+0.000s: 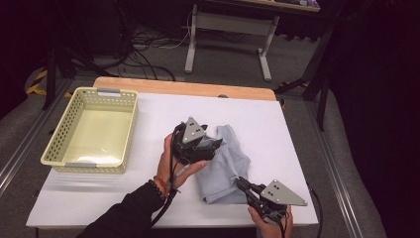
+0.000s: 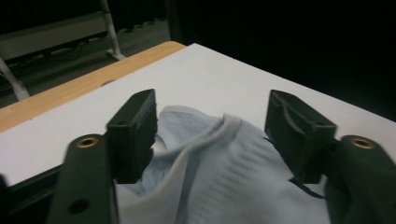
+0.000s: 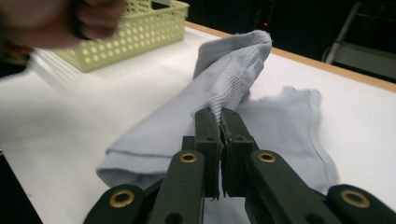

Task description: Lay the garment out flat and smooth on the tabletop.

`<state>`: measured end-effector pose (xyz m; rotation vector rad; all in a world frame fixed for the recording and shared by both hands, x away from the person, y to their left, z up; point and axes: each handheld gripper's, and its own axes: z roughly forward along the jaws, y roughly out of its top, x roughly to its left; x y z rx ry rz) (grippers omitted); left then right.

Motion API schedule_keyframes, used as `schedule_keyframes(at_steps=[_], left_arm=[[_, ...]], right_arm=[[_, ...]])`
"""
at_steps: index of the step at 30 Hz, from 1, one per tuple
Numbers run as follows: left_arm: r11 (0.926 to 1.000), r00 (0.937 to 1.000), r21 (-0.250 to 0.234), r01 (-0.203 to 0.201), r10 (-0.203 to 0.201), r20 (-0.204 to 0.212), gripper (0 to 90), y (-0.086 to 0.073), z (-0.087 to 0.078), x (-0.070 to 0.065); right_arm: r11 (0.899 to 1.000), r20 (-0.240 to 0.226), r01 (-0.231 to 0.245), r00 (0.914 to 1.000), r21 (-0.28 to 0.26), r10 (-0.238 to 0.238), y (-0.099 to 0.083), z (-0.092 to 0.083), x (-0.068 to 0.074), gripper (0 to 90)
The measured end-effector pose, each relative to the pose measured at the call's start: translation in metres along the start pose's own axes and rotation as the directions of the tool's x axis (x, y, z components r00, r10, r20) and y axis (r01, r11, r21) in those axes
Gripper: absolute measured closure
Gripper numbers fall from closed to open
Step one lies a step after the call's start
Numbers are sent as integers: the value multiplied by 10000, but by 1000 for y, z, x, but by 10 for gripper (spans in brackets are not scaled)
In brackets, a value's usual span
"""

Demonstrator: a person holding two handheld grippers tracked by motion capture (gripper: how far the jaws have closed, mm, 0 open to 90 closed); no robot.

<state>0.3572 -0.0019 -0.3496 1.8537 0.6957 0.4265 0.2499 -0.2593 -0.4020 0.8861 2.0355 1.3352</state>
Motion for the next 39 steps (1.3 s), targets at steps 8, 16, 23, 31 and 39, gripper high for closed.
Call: schedule_keyframes(at_steps=[8, 16, 23, 31, 39], left_arm=[[9890, 9896, 1211, -854, 700, 1258, 212, -67, -21, -34], [9476, 9829, 2761, -1610, 1284, 1323, 134, -107, 11, -57], [9285, 9805, 3198, -1886, 1600, 1139, 190, -115, 22, -60], [9277, 9718, 3141, -2016, 1495, 1823, 513, -114, 21, -54], [9136, 9640, 3268, -2419, 1881, 1878, 721, -112, 15, -37]], right_arm=[[9990, 387, -300, 9988, 318, 288, -15, -8, -8, 877], [9980, 879, -525, 9949, 356, 492, -25, -17, -14, 877], [9936, 1269, -921, 9884, 647, 833, -39, -25, -23, 878], [9832, 1114, -1141, 9889, 1423, 986, -50, -18, -25, 874], [9778, 748, -1494, 9874, 1469, 1396, -46, -12, -33, 548]])
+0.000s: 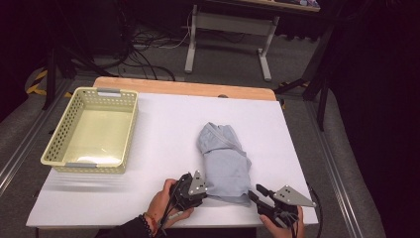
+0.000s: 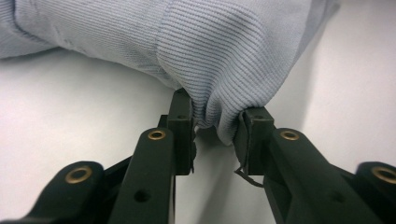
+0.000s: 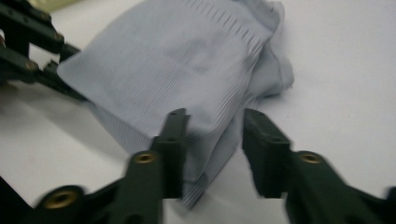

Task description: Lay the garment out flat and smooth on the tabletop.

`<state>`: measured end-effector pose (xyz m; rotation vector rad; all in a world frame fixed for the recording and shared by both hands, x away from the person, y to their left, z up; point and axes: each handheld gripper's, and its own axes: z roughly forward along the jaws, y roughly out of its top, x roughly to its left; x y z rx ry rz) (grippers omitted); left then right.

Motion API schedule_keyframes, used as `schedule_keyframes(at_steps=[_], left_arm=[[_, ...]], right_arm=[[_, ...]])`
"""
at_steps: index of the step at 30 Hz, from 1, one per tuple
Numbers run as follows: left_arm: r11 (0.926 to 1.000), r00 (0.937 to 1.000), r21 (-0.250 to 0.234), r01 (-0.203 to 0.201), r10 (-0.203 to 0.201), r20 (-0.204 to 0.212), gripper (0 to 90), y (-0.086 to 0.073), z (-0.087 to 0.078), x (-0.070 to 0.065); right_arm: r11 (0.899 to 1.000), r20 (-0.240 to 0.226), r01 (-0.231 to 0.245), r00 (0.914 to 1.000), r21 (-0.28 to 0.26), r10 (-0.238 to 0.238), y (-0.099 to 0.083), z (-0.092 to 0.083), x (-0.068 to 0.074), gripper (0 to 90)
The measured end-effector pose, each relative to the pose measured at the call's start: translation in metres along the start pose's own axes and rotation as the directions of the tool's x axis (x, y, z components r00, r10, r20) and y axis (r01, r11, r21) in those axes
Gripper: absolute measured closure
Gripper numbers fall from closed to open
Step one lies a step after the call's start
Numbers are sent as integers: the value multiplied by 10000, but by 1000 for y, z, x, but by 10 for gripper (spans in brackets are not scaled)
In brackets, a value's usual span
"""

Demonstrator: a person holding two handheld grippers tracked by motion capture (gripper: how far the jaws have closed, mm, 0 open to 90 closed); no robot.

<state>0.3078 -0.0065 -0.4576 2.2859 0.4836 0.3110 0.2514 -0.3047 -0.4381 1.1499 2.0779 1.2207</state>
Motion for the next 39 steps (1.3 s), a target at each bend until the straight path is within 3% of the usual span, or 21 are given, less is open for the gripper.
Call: schedule_keyframes(at_steps=[3, 7, 10, 15, 17, 20, 22, 23, 26, 30, 35, 39], left_arm=[[9999, 9999, 68, -129, 129, -23, 747, -2, -6, 6], [9994, 9993, 185, -293, 297, -244, 751, -6, -15, 10], [9989, 9987, 252, -384, 392, -320, 751, -12, -21, 9], [9986, 9982, 315, -429, 442, -405, 749, -21, -28, 2], [9986, 9981, 257, -463, 473, -390, 747, -23, -30, -1], [9990, 9984, 205, -391, 399, -391, 739, -27, -31, -4], [9993, 9985, 187, -334, 342, -433, 734, -28, -31, -4], [9999, 9990, 55, -155, 157, -421, 729, -29, -29, -4], [10000, 9989, -39, 7, -9, -474, 716, -31, -29, -5], [9998, 9990, -172, 77, -85, -442, 705, -31, -28, -4], [9995, 9988, -244, 186, -197, -459, 678, -32, -27, -4], [9992, 9990, -294, 279, -289, -341, 660, -33, -27, -2]], right_arm=[[9992, 103, -20, 9999, -406, 24, 10, -1, -5, 495], [9973, 44, 407, 9992, -616, -405, 25, 12, -14, 473], [9960, -69, 719, 9974, -526, -724, 39, 31, -21, 473], [9962, -420, 867, 9954, 51, -864, 55, 67, -32, 444], [9962, -782, 849, 9935, 212, -830, 58, 78, -32, 444], [9940, -1246, 1024, 9875, 396, -968, 60, 89, -29, 511], [9932, -1448, 1071, 9845, 466, -994, 61, 92, -26, 644], [9922, -1648, 1147, 9807, 486, -1052, 60, 93, -24, 695], [9790, -1487, 1965, 9711, 544, -1866, 60, 90, -14, 834], [9673, -1086, 2492, 9639, 464, -2431, 61, 83, -7, 880], [9719, -649, 2356, 9699, 32, -2349, 70, 60, -4, 883], [9748, -387, 2229, 9741, 1, -2228, 71, 41, 0, 884]])
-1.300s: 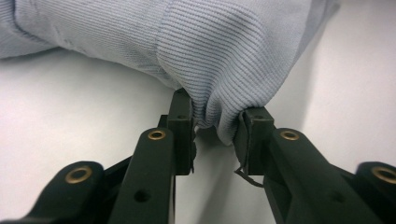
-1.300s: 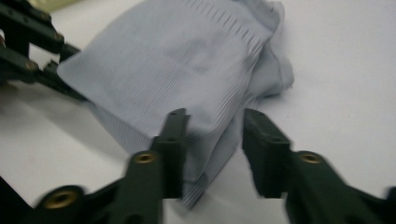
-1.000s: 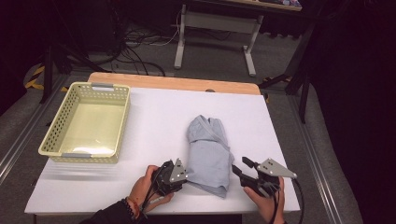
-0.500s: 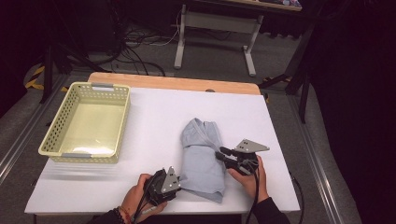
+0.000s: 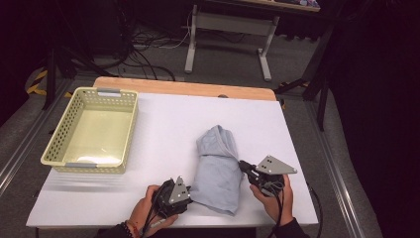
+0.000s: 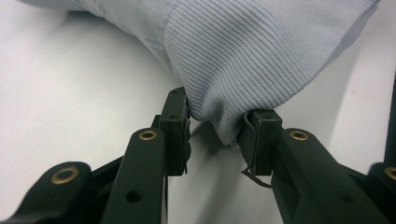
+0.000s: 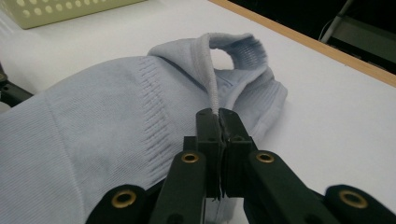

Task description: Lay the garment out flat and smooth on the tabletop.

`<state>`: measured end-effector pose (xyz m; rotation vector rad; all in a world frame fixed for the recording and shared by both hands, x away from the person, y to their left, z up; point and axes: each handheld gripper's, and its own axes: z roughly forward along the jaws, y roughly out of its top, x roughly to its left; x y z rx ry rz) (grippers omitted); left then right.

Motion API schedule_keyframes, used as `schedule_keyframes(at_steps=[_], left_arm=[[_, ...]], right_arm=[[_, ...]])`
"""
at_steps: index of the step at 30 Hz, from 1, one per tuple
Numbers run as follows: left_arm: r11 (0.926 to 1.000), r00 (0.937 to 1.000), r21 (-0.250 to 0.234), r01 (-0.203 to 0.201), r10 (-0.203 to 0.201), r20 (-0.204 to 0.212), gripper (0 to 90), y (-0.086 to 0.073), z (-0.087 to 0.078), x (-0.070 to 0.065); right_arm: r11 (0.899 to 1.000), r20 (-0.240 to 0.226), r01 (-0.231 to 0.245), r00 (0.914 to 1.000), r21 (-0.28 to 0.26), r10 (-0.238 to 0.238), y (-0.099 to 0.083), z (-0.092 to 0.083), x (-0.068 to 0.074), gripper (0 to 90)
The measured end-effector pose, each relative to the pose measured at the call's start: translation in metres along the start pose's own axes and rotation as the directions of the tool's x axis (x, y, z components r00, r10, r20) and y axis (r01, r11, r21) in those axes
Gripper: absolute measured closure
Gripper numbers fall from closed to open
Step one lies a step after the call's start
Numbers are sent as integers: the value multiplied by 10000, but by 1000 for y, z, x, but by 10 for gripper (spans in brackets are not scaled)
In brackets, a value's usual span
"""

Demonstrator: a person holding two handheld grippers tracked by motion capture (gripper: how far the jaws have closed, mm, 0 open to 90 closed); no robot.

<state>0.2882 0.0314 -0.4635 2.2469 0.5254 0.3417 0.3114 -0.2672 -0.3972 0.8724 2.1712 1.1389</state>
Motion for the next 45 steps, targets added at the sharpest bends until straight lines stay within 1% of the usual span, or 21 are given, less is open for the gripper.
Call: schedule_keyframes(at_steps=[3, 6, 9, 13, 15, 18, 21, 23, 26, 27, 28, 29, 30, 32, 35, 36, 37, 39, 41, 44, 45], left_arm=[[10000, 10000, 51, 39, -39, 67, 644, 0, -1, 1], [9998, 9999, 192, 3, -5, 124, 631, 0, -3, 0], [9996, 9993, 264, -118, 109, 354, 583, -1, -7, -1], [9997, 9981, -126, -185, 192, 593, 496, -2, -21, -3], [9991, 9987, -430, -72, 93, 491, 380, -1, -30, -4], [9946, 9990, -998, 293, -258, 366, 271, 3, -42, 1], [9891, 9981, -1340, 610, -589, 193, 234, 12, -46, 8], [9863, 9968, -1448, 789, -767, 205, 228, 16, -44, 13], [9867, 9964, -1385, 852, -850, 74, 228, 21, -38, 18], [9881, 9963, -1280, 858, -864, 7, 227, 25, -31, 23], [9881, 9963, -1280, 858, -864, 7, 228, 25, -31, 23], [9881, 9956, -1229, 929, -936, 4, 227, 30, -24, 28], [9881, 9956, -1229, 929, -936, 4, 225, 30, -24, 28], [9889, 9935, -965, 1126, -1105, 264, 220, 35, -10, 34], [9891, 9896, -640, 1329, -1288, 642, 196, 36, 6, 37], [9891, 9896, -640, 1329, -1288, 642, 190, 36, 6, 37], [9866, 9843, -495, 1552, -1502, 923, 185, 35, 13, 40], [9861, 9804, -189, 1653, -1622, 1117, 188, 34, 19, 40], [9848, 9769, 36, 1735, -1725, 1263, 198, 32, 23, 39], [9822, 9700, 339, 1848, -1879, 1543, 258, 30, 27, 39], [9812, 9621, 397, 1887, -1928, 1926, 304, 29, 29, 40]], right_arm=[[9987, 24, -320, 9995, 385, 319, -8, -4, 0, 885], [9930, 95, -407, 9992, 1113, 399, -22, 1, 2, 885], [9856, 159, -554, 9984, 1599, 536, -33, 10, 1, 885], [9826, 165, -570, 9984, 1767, 549, -39, 19, 0, 861], [9814, 158, -616, 9981, 1817, 598, -42, 23, 0, 836], [9812, 100, -774, 9970, 1770, 769, -45, 27, -2, 801], [9806, 178, -880, 9961, 1749, 862, -45, 26, -4, 722], [9791, 339, -1059, 9943, 1736, 1015, -45, 26, -6, 639], [9790, 248, -1239, 9923, 1622, 1215, -45, 24, -8, 603], [9809, 278, -1350, 9908, 1403, 1324, -43, 20, -10, 551], [9809, 278, -1350, 9908, 1403, 1324, -43, 20, -10, 551], [9828, 62, -1511, 9885, 1061, 1513, -40, 17, -10, 492], [9829, 13, -1570, 9875, 961, 1576, -39, 16, -10, 479], [9842, -269, -1569, 9868, 818, 1596, -38, 16, -8, 453], [9848, -330, -1339, 9898, 1107, 1383, -37, 21, -4, 403], [9836, -437, -1335, 9892, 1214, 1396, -38, 22, -4, 380], [9814, -562, -1386, 9875, 1325, 1471, -39, 25, -4, 368], [9735, -633, -1518, 9843, 1713, 1646, -43, 31, -5, 334], [9638, -834, -1654, 9790, 2091, 1861, -46, 38, -6, 317], [9525, -1140, -1970, 9670, 2322, 2278, -47, 41, -11, 332], [9502, -1196, -2019, 9646, 2375, 2349, -46, 42, -12, 338]])
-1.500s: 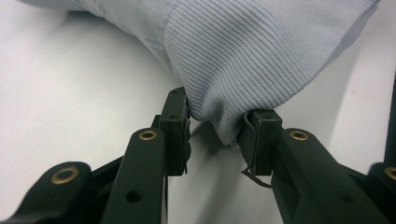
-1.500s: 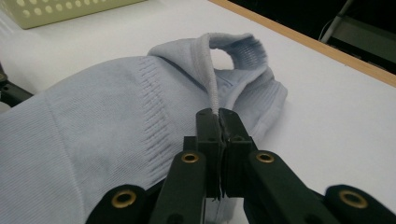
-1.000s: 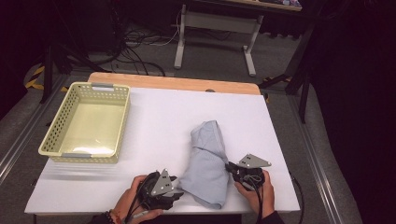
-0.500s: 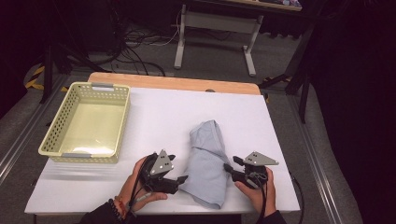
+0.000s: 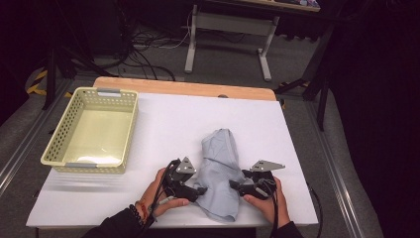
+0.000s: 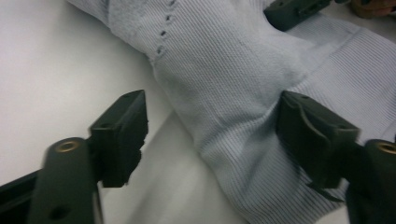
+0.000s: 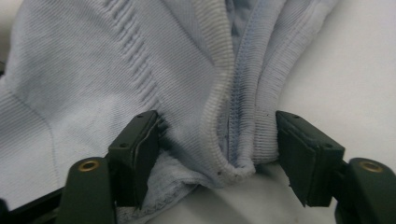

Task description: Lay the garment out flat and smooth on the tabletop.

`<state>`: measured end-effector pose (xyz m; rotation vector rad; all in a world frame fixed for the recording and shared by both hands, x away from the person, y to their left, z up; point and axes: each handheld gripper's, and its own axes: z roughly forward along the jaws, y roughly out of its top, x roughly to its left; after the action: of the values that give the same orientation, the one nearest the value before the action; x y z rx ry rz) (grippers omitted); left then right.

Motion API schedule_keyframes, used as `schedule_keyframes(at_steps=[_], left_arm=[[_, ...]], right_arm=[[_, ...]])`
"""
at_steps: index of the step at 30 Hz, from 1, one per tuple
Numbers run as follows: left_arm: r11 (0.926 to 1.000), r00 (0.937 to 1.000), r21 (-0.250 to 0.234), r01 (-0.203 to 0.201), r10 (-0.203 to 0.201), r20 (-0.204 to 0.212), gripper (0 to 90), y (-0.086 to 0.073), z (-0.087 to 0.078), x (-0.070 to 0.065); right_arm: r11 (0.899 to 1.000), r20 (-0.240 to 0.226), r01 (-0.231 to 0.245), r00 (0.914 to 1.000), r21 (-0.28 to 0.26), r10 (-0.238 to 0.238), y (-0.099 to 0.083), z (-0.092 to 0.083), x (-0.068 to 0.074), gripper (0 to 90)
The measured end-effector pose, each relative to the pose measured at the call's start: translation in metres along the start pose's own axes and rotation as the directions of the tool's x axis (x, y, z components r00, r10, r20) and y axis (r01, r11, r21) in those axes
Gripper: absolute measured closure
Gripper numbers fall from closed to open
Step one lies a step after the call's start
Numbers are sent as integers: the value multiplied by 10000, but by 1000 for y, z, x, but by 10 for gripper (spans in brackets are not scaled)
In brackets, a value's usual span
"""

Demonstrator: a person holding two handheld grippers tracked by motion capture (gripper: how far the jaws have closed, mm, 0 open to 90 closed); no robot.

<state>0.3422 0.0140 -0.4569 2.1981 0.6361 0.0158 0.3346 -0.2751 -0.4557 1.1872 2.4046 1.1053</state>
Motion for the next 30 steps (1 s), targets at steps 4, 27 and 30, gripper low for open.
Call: schedule_keyframes(at_steps=[4, 27, 30], left_arm=[[9998, 9992, 178, -45, 38, 386, 501, -1, 2, 0], [9982, 9930, -64, -600, 590, -1023, 729, -12, -35, 11], [9986, 9935, -185, -494, 472, -1034, 726, -14, -34, 12]], right_arm=[[9999, -291, 50, 9996, 128, -46, 2, 0, -1, 470], [9831, -170, 1660, 9857, -769, -1678, 49, 29, 8, 430], [9814, -64, 1452, 9891, -1253, -1472, 57, 19, 5, 388]])
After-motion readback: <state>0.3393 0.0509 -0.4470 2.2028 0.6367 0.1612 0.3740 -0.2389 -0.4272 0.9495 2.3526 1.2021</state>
